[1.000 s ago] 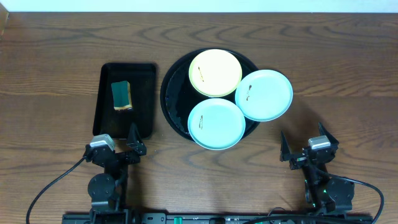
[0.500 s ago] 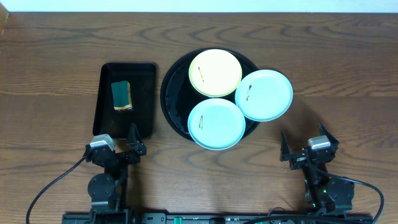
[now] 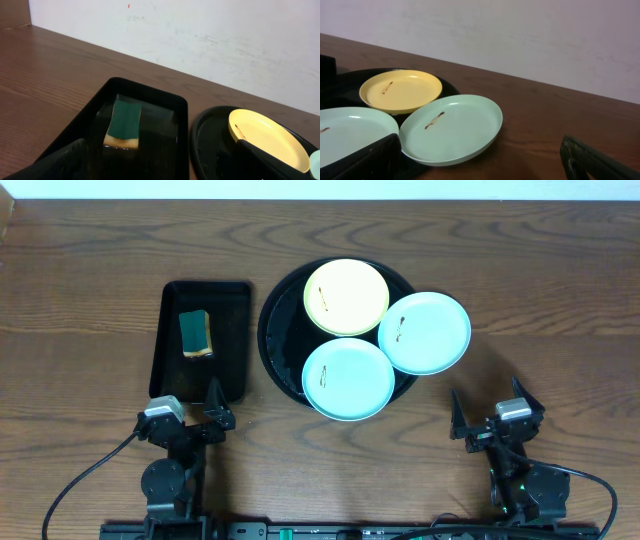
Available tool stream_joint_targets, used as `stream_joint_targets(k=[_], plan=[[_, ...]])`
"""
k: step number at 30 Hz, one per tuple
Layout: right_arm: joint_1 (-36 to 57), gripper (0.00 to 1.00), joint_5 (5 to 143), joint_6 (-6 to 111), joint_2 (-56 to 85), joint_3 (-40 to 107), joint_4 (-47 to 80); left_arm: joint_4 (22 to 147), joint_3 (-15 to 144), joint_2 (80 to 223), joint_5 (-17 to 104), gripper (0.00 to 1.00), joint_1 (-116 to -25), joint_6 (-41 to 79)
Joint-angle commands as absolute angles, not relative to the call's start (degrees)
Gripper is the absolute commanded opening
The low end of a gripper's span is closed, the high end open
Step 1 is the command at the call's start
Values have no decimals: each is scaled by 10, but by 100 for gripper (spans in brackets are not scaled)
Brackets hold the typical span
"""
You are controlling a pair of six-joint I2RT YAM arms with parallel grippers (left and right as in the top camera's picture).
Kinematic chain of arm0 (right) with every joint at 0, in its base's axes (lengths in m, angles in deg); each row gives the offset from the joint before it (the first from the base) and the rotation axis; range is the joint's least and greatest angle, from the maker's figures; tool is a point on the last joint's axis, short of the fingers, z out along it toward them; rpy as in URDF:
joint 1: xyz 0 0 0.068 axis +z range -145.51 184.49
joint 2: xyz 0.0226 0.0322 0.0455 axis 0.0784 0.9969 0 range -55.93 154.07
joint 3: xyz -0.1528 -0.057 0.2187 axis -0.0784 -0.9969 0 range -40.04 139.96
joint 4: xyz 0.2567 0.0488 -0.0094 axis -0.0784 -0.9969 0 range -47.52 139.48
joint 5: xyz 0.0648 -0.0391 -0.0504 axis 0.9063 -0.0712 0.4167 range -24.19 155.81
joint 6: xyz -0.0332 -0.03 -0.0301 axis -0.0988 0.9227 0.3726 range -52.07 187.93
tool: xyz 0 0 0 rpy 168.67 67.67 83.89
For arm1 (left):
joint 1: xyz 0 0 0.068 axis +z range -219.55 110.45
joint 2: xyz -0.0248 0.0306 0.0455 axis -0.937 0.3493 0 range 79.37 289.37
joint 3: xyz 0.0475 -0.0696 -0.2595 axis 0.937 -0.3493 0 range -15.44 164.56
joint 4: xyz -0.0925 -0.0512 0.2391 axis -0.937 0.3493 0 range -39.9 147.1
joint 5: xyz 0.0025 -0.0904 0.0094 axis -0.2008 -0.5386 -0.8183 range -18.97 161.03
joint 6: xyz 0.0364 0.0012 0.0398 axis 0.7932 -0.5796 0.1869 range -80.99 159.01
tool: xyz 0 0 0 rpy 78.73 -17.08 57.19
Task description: Clean dirty plates on tray and stack at the side
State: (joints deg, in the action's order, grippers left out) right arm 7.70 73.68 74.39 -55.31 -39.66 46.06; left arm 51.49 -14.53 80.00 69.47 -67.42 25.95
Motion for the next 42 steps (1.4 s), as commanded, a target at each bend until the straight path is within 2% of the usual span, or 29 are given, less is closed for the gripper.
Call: stream_joint_targets(k=[1,42], plan=[[78,99,734,737,-555,-397,459,542,-152,796,700,92,-676,270],[78,99,738,717,-555,-385,457,542,-152,796,700,92,-676,269]])
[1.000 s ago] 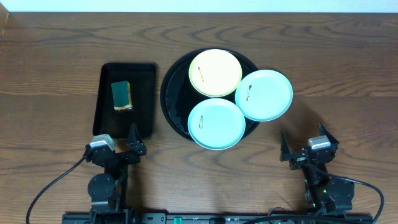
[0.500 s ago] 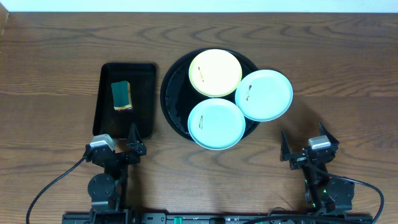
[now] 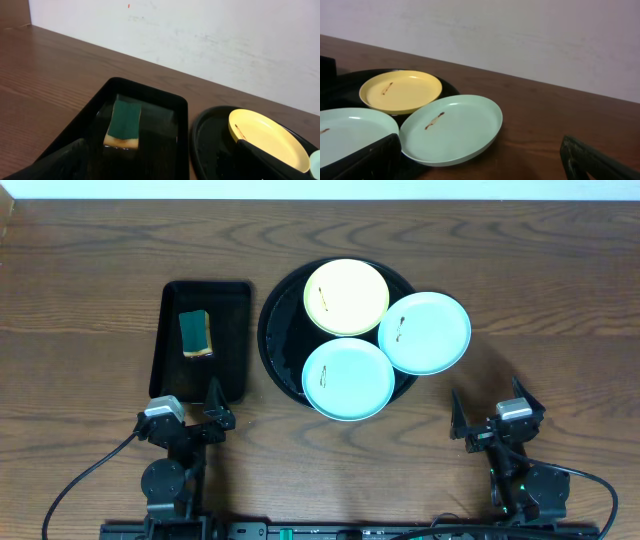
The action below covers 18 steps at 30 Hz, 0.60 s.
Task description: Clean dirty plates on tray and stack at the side
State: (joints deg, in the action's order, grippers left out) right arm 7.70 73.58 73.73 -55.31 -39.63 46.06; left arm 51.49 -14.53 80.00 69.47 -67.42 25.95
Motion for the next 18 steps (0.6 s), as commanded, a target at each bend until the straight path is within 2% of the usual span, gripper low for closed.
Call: stream_joint_targets(k=[1,6,11,14,18], plan=[[78,99,738,715,-555,-375,450,542,-152,796,700,92,-676,270],[78,99,735,681,-510,-269,372,542,-152,796,700,92,-676,270],[78,99,736,682,-358,-99,288,542,-152,796,700,92,-676,270],[78,99,748,683,-240,40,188,542,-152,796,700,92,-676,270],[79,99,774,684,-62,253,-8,542,-152,796,701,92,-676,270]])
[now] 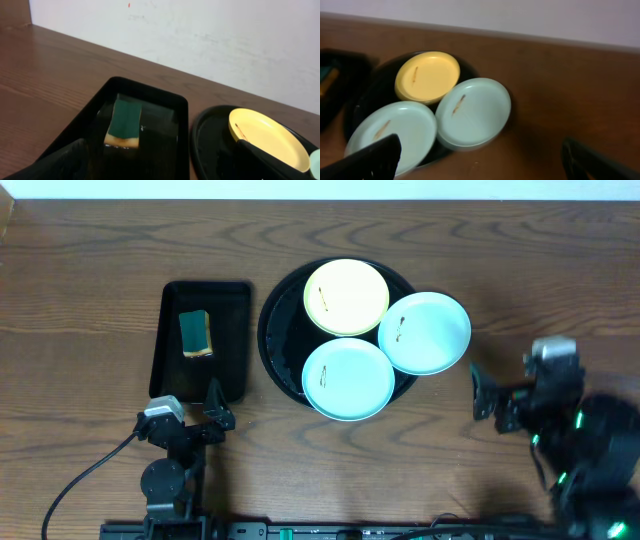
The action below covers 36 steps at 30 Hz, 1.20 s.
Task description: Clean dirty plates on tray and stack at the side
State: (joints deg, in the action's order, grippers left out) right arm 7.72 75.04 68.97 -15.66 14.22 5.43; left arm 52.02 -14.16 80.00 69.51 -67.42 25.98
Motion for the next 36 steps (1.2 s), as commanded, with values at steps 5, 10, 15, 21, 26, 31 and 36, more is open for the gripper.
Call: stream_joint_targets(k=[5,10,15,21,26,31,36], plan=[[79,99,874,666,100,443,-139,542,-152,796,700,92,-676,270],[84,99,1024,581,185,478,-161,542,-152,796,700,92,-676,270],[150,99,949,576,236,470,-185,542,-152,796,700,92,-676,270],[258,99,747,465,281,444,-187,542,-152,796,700,92,-676,270],[311,99,728,422,316,439,-168,542,-152,796,700,92,-676,270],[321,99,729,423,333,439,-157,542,-152,796,700,92,-676,269],[323,99,729,422,342,439,-155,538,-152,796,703,92,-676,270]])
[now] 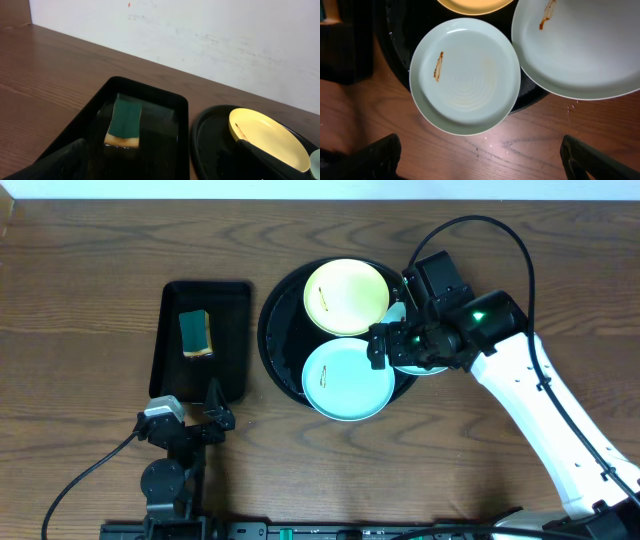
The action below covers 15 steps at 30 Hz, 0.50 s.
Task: Clean dirty plates on tray and stack at the side
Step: 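Move right gripper over the light-blue plates on the round tray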
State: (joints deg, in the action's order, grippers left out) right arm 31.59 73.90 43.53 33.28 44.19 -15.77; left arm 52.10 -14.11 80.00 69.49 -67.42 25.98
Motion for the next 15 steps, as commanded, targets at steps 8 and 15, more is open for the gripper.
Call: stream_joint_targets(k=[8,15], plan=[[334,99,729,423,345,439,-154,542,-97,796,708,92,-676,269],[334,99,727,423,345,439,-137,736,98,862,708,92,-676,270]])
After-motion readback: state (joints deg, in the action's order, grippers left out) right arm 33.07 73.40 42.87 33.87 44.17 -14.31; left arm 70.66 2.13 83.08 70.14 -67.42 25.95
